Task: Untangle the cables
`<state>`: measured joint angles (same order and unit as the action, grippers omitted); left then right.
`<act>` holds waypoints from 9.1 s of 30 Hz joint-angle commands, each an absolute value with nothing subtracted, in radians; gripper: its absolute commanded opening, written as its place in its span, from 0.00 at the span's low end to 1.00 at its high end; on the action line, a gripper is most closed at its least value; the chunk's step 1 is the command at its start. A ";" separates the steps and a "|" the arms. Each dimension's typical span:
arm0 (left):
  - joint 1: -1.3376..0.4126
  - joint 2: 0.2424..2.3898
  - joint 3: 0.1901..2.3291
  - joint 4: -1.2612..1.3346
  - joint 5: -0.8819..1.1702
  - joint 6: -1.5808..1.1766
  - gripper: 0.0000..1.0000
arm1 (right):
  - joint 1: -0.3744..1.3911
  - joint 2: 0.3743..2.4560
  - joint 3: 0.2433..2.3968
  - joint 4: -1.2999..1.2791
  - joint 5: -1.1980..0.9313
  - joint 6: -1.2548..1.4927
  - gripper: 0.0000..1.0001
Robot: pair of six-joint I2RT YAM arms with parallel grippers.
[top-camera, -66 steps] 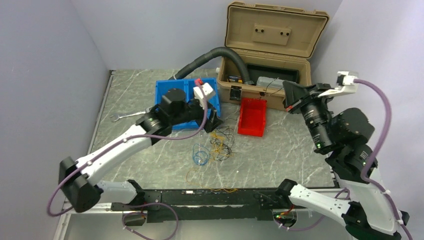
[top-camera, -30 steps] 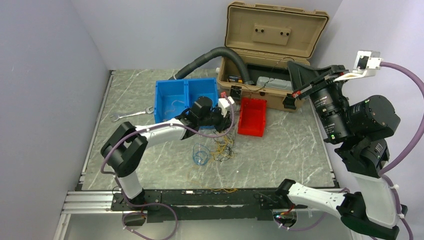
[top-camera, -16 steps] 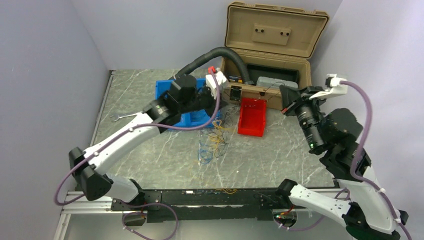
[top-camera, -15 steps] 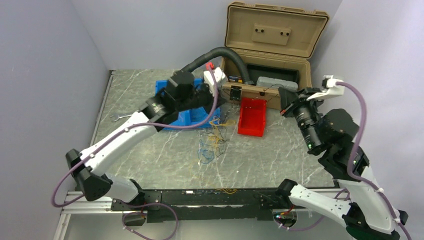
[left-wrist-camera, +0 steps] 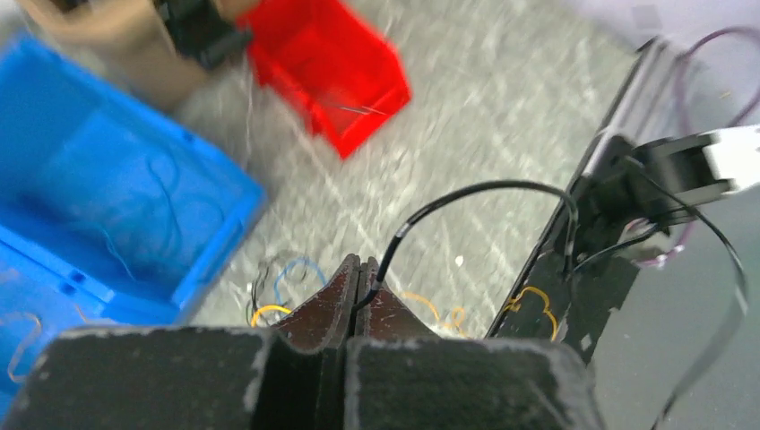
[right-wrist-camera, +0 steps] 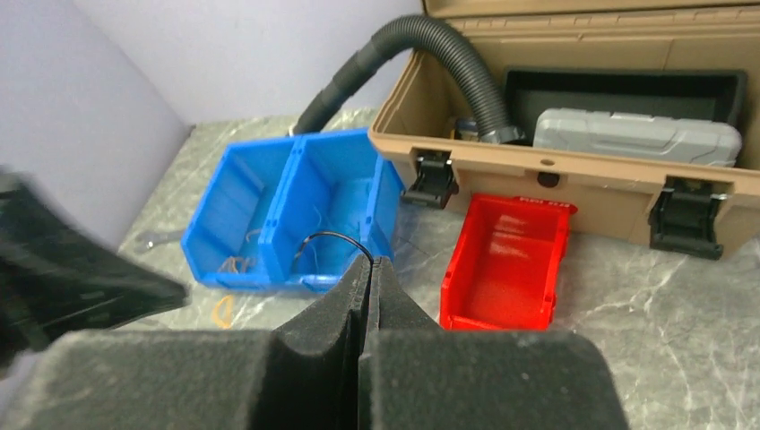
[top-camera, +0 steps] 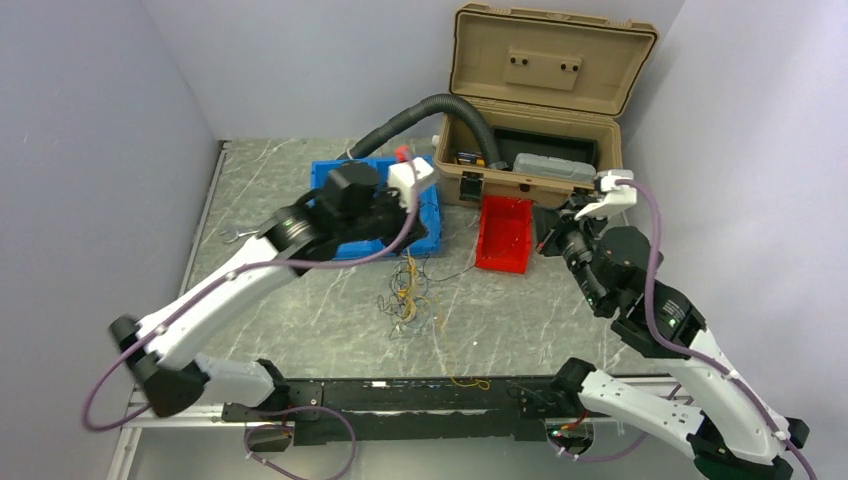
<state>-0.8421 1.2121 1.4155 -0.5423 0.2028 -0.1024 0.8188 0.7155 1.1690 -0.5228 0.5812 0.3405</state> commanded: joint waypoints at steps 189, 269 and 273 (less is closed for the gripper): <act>-0.532 0.864 1.500 -0.597 -0.131 -0.021 0.00 | 0.916 1.422 0.899 0.047 -0.169 0.158 0.73; -0.531 0.971 1.731 -0.803 -0.650 -0.012 0.00 | 0.764 1.029 1.287 -0.729 0.599 0.508 0.00; -0.520 0.938 1.662 -0.778 -0.808 0.025 0.00 | 0.644 0.935 1.206 -0.732 0.629 0.550 0.00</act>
<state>-0.5327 0.9394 1.7180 -0.7757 -0.5526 -0.0273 0.7288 1.0168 1.2606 -0.6865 0.4995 0.4839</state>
